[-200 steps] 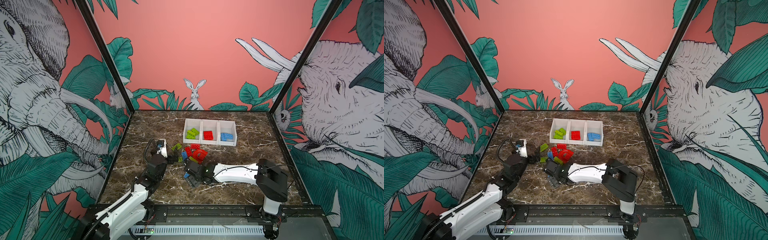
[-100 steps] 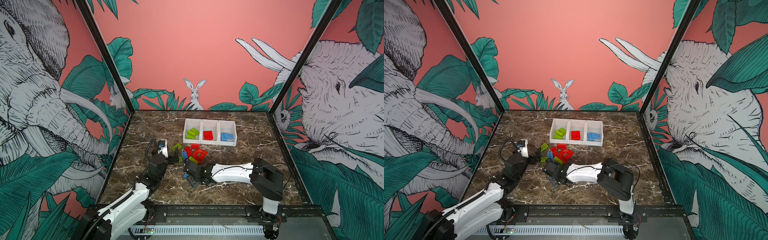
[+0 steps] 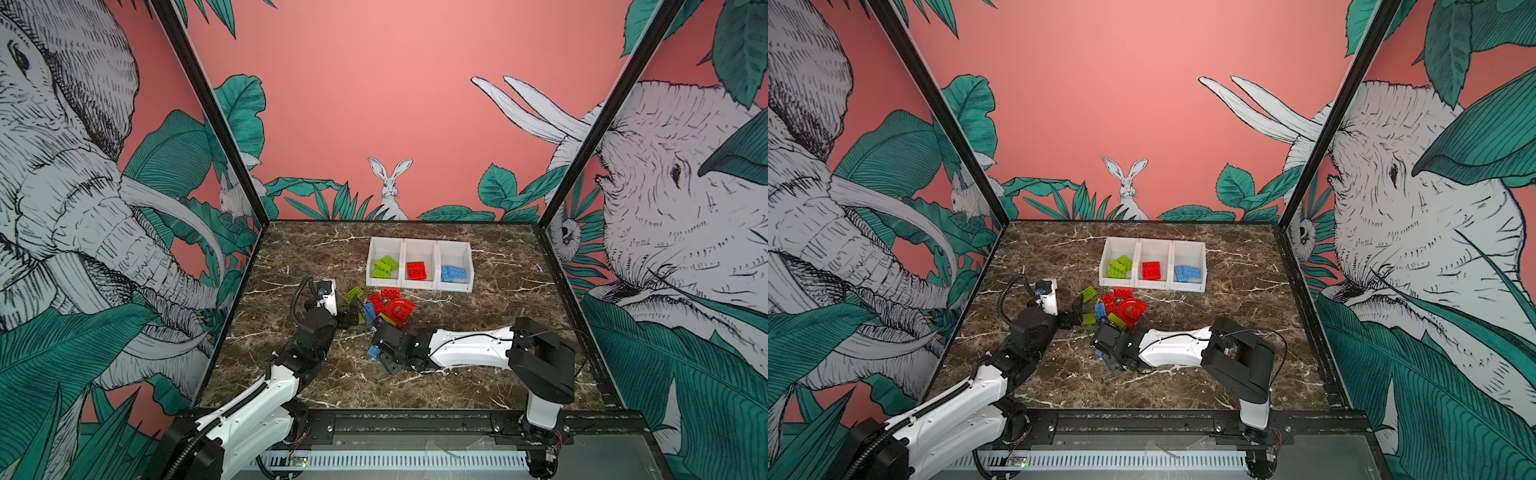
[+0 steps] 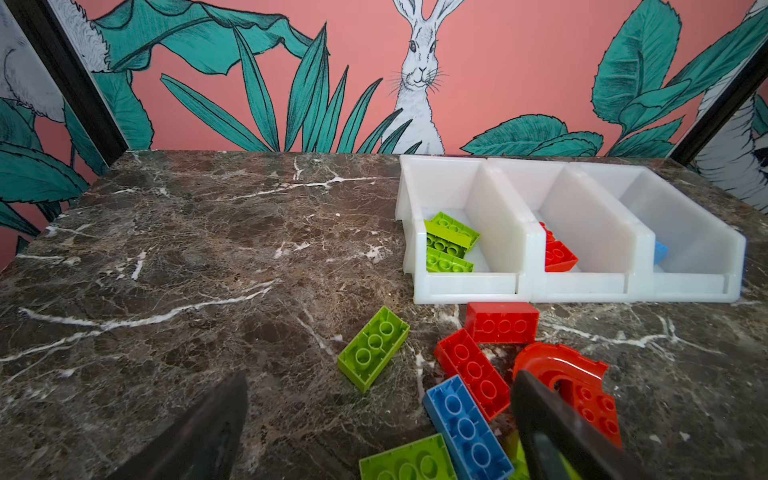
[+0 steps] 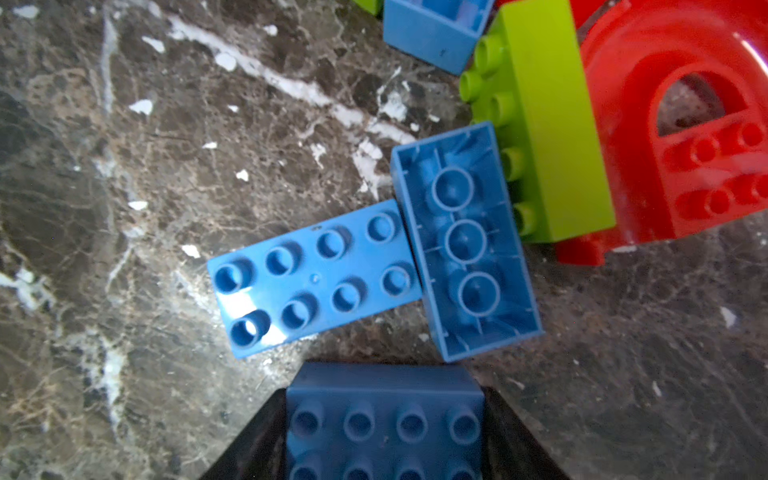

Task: Sort the legos into containers by color
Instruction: 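Carry the blue brick to the nearest bin compartment and release it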

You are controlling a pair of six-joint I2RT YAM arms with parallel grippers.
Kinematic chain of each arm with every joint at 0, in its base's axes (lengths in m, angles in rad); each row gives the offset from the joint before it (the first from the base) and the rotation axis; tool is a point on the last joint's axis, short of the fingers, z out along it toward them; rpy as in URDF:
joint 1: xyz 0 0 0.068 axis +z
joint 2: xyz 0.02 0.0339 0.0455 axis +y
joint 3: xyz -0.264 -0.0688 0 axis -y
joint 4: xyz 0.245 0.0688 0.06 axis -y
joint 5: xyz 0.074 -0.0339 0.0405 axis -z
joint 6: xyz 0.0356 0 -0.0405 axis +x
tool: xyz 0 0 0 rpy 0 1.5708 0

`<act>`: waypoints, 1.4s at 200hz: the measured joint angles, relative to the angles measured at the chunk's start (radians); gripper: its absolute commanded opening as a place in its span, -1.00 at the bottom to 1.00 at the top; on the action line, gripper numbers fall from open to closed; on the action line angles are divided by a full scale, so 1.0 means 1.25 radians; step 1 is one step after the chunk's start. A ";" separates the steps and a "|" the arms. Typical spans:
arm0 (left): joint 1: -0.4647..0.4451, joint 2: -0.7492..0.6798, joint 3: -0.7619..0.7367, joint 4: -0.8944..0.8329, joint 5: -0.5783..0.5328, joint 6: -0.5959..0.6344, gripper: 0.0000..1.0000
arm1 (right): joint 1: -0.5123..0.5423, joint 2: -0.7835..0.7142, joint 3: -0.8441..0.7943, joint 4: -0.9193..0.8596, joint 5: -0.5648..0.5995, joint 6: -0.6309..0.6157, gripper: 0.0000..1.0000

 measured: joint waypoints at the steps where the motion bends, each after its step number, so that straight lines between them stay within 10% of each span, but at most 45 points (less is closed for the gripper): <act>1: 0.000 0.001 0.000 0.000 0.001 0.000 0.98 | 0.000 -0.001 -0.001 0.000 0.000 0.000 -0.03; 70: 0.000 0.020 0.000 0.004 0.026 -0.001 0.98 | -0.072 -0.129 -0.027 -0.023 0.037 -0.020 -0.07; 142: 0.000 0.046 0.005 0.006 0.044 -0.003 0.98 | -0.327 -0.244 0.034 -0.081 0.027 -0.139 -0.07; 218: 0.000 0.079 0.011 0.017 0.077 -0.013 0.98 | -0.499 -0.072 0.315 -0.117 0.060 -0.109 -0.11; 280: 0.000 0.102 0.029 0.020 0.110 -0.016 0.99 | -0.569 0.041 0.273 -0.042 0.027 -0.063 0.00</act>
